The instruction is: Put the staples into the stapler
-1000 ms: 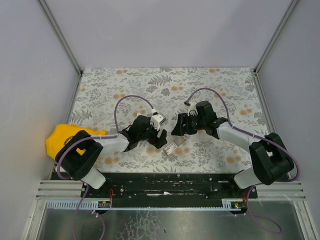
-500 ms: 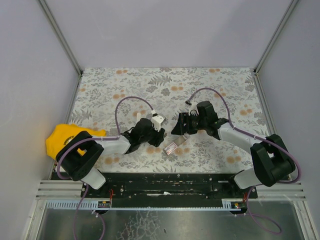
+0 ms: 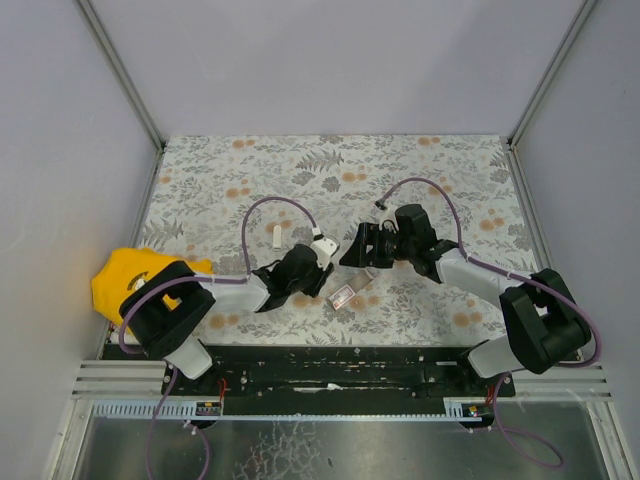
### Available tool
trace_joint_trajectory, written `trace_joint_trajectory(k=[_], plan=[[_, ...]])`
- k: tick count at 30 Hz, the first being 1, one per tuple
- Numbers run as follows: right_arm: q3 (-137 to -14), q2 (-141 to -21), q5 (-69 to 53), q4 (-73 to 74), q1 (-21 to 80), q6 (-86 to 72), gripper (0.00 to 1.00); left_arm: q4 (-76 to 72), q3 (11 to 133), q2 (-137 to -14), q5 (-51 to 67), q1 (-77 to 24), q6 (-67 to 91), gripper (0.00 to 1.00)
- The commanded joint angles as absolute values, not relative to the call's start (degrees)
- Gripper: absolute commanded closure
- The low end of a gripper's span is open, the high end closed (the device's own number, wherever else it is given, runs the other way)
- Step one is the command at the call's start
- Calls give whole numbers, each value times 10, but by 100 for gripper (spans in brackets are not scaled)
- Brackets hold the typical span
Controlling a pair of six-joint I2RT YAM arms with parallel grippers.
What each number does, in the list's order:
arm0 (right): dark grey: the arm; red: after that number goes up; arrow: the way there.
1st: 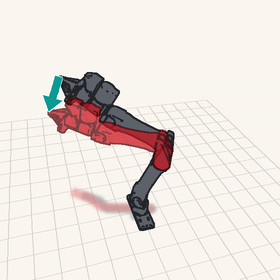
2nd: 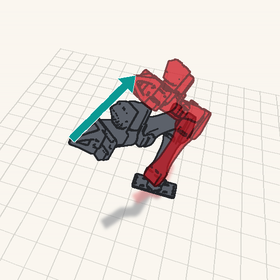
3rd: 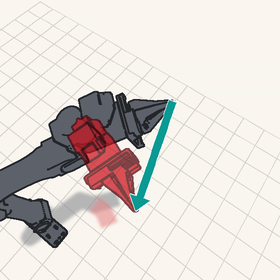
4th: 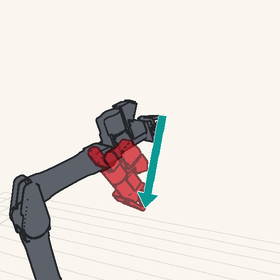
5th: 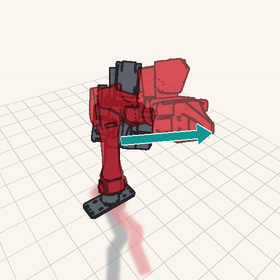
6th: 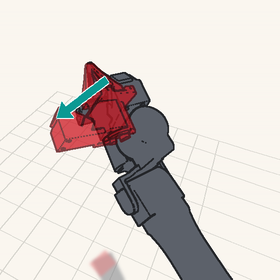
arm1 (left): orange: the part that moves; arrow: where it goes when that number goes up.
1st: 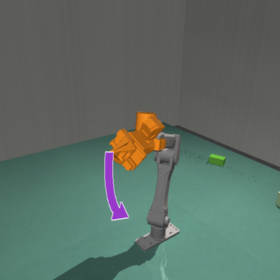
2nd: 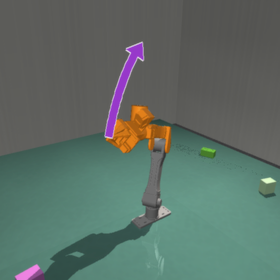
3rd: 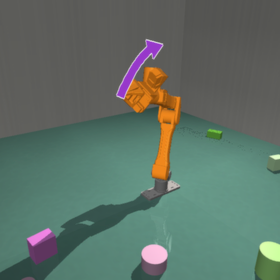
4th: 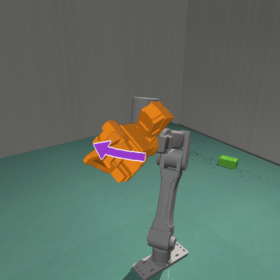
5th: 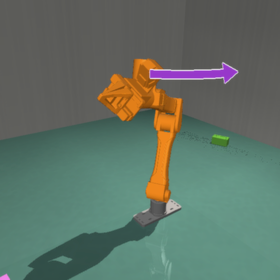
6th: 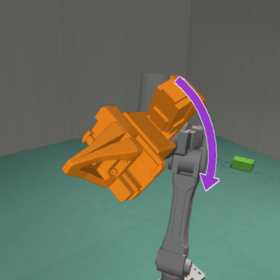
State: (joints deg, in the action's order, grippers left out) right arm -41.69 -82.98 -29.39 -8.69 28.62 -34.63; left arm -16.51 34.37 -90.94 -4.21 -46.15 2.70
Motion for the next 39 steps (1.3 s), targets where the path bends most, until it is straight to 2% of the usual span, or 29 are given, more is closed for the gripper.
trace_joint_trajectory(k=[1,4,5,15,25,27,28,30,32,33,39], plan=[[-415,-838,-286,-135,282,-386,18,-151,357,-928,-69,-467,19,73],[-407,-854,-287,-158,283,-408,18,-168,353,-923,-55,-467,31,95],[-404,-859,-288,-165,283,-415,18,-179,349,-919,-44,-467,38,100],[-395,-908,-317,-233,292,-475,14,-337,284,-863,72,-466,141,100],[-420,-944,-314,-235,321,-488,12,-395,260,-848,88,-466,170,100],[-422,-948,-319,-239,330,-492,15,-400,255,-843,86,-466,172,100],[-421,-950,-323,-246,333,-496,22,-402,253,-841,83,-466,172,100],[-415,-947,-325,-262,336,-507,53,-403,251,-837,81,-466,171,100],[-407,-943,-322,-273,336,-515,91,-404,250,-834,81,-466,170,100],[-405,-939,-316,-272,336,-516,99,-404,249,-834,81,-466,170,100],[-404,-928,-308,-275,336,-515,100,-398,250,-829,82,-467,164,100]])
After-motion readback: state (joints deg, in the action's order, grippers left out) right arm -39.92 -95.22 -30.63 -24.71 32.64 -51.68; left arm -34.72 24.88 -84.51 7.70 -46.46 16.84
